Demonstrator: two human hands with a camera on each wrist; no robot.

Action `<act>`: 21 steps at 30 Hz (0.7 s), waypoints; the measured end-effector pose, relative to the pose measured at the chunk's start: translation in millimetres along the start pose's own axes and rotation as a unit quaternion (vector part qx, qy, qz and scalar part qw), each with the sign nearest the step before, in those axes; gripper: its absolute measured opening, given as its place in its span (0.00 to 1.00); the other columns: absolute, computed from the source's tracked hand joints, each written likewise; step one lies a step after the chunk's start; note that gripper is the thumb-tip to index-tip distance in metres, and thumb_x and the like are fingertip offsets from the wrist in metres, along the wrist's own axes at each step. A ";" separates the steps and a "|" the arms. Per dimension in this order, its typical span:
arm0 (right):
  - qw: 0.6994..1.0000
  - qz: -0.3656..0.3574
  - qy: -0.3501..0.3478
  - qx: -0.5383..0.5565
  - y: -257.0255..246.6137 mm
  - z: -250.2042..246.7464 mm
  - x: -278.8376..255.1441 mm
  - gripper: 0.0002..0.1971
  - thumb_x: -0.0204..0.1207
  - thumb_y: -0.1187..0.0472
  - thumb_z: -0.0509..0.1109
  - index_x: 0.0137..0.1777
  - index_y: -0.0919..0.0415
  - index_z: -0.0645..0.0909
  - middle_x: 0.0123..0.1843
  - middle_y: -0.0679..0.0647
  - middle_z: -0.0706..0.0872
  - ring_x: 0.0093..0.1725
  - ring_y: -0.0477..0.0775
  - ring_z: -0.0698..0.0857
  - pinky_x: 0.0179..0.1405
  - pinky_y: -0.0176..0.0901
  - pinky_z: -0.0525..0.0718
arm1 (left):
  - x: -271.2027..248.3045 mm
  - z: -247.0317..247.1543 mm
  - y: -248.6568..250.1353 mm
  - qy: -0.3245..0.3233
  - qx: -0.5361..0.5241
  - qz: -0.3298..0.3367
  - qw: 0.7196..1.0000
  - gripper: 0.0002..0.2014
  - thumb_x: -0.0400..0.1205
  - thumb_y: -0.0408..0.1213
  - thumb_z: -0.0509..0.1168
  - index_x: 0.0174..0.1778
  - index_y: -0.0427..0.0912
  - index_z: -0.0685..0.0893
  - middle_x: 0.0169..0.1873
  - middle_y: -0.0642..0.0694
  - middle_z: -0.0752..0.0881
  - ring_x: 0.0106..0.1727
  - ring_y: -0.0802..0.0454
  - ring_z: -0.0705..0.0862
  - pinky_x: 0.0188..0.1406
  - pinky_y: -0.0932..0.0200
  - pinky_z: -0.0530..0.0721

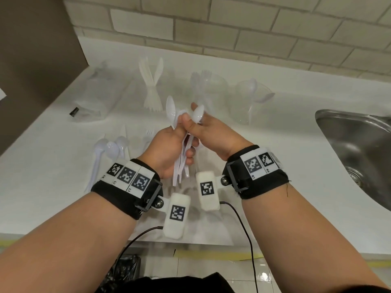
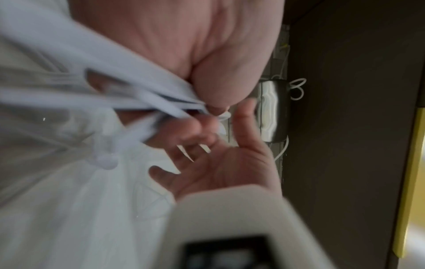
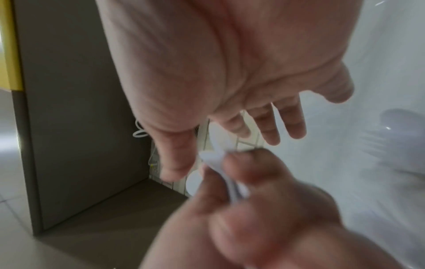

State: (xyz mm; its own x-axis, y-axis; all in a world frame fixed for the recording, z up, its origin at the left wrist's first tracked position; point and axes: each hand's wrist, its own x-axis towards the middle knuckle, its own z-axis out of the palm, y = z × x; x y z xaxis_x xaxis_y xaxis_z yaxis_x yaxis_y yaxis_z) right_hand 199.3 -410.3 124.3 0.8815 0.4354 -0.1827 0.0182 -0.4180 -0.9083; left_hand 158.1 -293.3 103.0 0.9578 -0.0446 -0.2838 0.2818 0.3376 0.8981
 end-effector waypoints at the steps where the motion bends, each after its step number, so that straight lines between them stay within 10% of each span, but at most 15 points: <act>1: 0.999 -0.008 0.045 0.012 -1.4 -2.7 1.7 0.42 0.75 0.39 0.69 0.84 0.52 0.54 0.70 0.51 0.80 0.67 0.49 0.80 0.73 0.47 0.74 | 0.4 -1.5 -0.4 0.003 0.022 0.005 1.000 0.23 0.86 0.56 0.54 0.52 0.39 0.80 0.25 0.46 0.78 0.19 0.55 0.70 0.19 0.62 0.70; 7: 0.990 -0.067 0.121 -0.036 -19.8 -9.8 10.7 0.12 0.70 0.44 0.77 0.46 0.50 0.85 0.59 0.49 0.87 0.56 0.48 0.82 0.55 0.41 0.79 | 2.8 -2.1 -7.2 -0.029 0.145 0.042 0.988 0.14 0.84 0.50 0.61 0.44 0.42 0.73 0.27 0.46 0.72 0.20 0.57 0.65 0.17 0.65 0.64; 14: 0.969 -0.119 0.213 -0.033 -27.4 -18.5 19.4 0.14 0.71 0.52 0.78 0.36 0.61 0.80 0.32 0.51 0.78 0.31 0.47 0.74 0.35 0.37 0.76 | 6.4 -11.7 -14.9 -0.078 0.161 0.023 0.983 0.17 0.80 0.41 0.70 0.61 0.37 0.79 0.34 0.42 0.77 0.32 0.47 0.72 0.24 0.59 0.73; 21: 0.914 -0.152 0.372 0.059 -39.5 -43.6 12.4 0.17 0.76 0.54 0.74 0.34 0.54 0.68 0.28 0.58 0.82 0.17 0.51 0.78 0.18 0.37 0.75 | 11.2 -15.9 -14.9 0.066 0.139 0.018 0.988 0.09 0.85 0.40 0.63 0.39 0.43 0.78 0.28 0.47 0.75 0.23 0.55 0.73 0.24 0.58 0.76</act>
State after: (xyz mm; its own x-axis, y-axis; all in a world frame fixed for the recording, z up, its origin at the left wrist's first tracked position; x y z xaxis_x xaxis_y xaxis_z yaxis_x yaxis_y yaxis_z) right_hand 230.1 -423.1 174.3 0.9218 -0.1632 0.3516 0.3037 -0.2596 -0.9167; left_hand 163.7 -283.9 81.1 0.9572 0.0925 -0.2743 0.2691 0.0646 0.9609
